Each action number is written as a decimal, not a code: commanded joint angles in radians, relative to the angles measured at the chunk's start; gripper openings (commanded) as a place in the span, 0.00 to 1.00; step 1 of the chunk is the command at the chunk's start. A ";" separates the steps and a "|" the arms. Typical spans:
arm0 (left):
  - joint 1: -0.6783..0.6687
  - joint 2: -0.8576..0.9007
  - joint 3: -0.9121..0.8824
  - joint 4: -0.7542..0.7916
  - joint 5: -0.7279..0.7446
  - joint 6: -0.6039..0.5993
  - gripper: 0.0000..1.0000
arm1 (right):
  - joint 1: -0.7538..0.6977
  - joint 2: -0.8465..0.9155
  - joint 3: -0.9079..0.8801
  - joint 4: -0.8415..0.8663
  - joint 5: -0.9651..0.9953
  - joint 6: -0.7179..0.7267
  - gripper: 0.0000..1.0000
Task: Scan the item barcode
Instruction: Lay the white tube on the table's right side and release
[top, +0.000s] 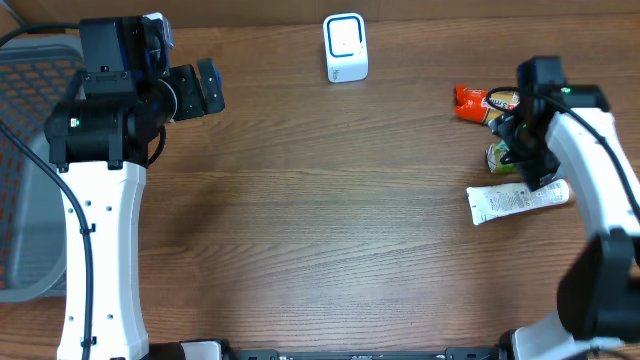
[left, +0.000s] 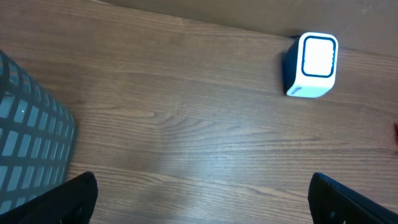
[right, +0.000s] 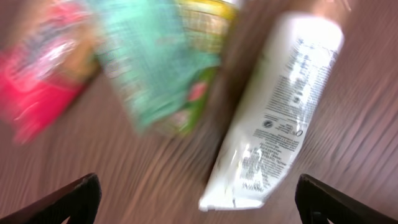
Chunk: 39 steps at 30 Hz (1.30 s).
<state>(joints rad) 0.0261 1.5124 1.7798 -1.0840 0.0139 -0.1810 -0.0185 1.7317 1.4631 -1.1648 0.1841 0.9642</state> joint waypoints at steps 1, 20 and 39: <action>0.000 0.004 0.005 0.003 -0.006 0.001 1.00 | 0.075 -0.214 0.104 -0.035 -0.118 -0.357 1.00; 0.000 0.004 0.005 0.003 -0.006 0.001 1.00 | 0.144 -0.786 0.124 -0.209 0.013 -0.488 1.00; 0.000 0.004 0.005 0.003 -0.006 0.001 1.00 | 0.007 -1.486 -1.099 1.074 -0.240 -0.864 1.00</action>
<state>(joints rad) 0.0261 1.5131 1.7798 -1.0840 0.0135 -0.1810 0.0044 0.3443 0.5541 -0.2432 -0.0017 0.1261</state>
